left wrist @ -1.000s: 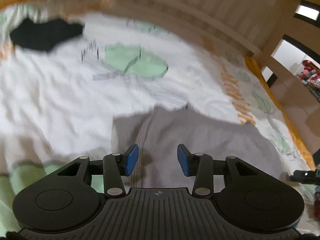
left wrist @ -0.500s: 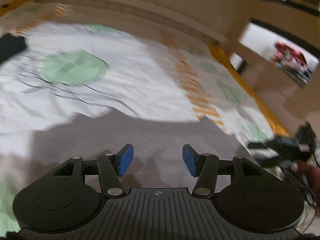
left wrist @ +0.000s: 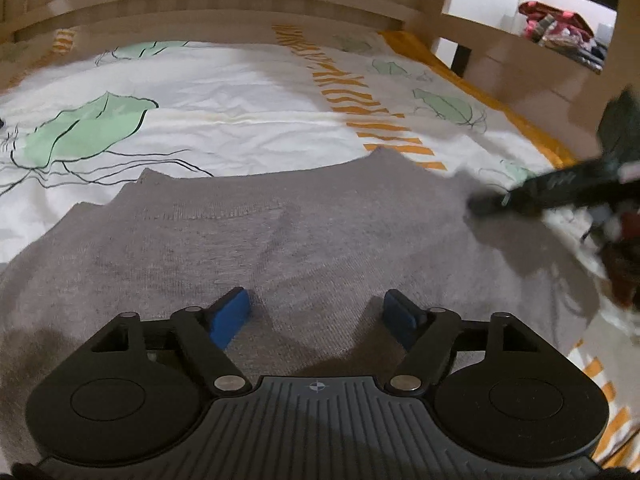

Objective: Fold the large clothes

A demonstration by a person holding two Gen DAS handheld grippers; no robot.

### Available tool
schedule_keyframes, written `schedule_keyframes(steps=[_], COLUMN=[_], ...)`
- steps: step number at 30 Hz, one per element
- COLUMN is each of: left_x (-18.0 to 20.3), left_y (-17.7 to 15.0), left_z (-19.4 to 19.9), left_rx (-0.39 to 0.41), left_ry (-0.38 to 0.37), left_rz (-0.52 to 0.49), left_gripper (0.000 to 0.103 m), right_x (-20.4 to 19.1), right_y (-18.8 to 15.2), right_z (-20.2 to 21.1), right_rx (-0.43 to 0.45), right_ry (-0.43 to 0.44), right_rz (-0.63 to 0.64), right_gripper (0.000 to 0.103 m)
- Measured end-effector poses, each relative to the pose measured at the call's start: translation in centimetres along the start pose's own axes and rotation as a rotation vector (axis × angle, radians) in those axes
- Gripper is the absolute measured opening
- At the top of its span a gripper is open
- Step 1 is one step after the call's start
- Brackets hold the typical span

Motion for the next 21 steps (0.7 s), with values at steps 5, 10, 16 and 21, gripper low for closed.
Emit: schedule_keyframes(steps=[5,10,16,21], left_x=[0.1,-0.5,0.3,1.2], left_y=[0.5,2.4,5.5,6.3], left_z=[0.0,0.6,0.9,-1.0], left_rx=[-0.007,0.009,0.143,0.118], left_ry=[-0.001,-0.034,0.014,-0.023], left_rz=[0.039,0.223,0.261,0.362], left_gripper=[0.078,0.078,0.078,0.053], right_x=[3.8,2.3,1.5,1.7], right_y=[-2.4,-1.7,-1.4,-1.7], right_z=[-1.1,-0.5,-0.6,-0.7], right_rx=[-0.006,-0.021,-0.056,-0.072], right_ry=[0.093,0.074,0.088,0.104], right_rz=[-0.278,-0.203,-0.191,-0.223], right_gripper=[0.05,0.077,0.091,0.094])
Point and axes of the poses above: each gripper's, at about its wrist camera, not at the fingertips, and z roughly against the way its jaws point, x to its right, y to its top, the point moved 4 cm from there along -z, roughly the way its jaws point, and after that the axes turned 15 degrees about z, right-handed, at the moved point
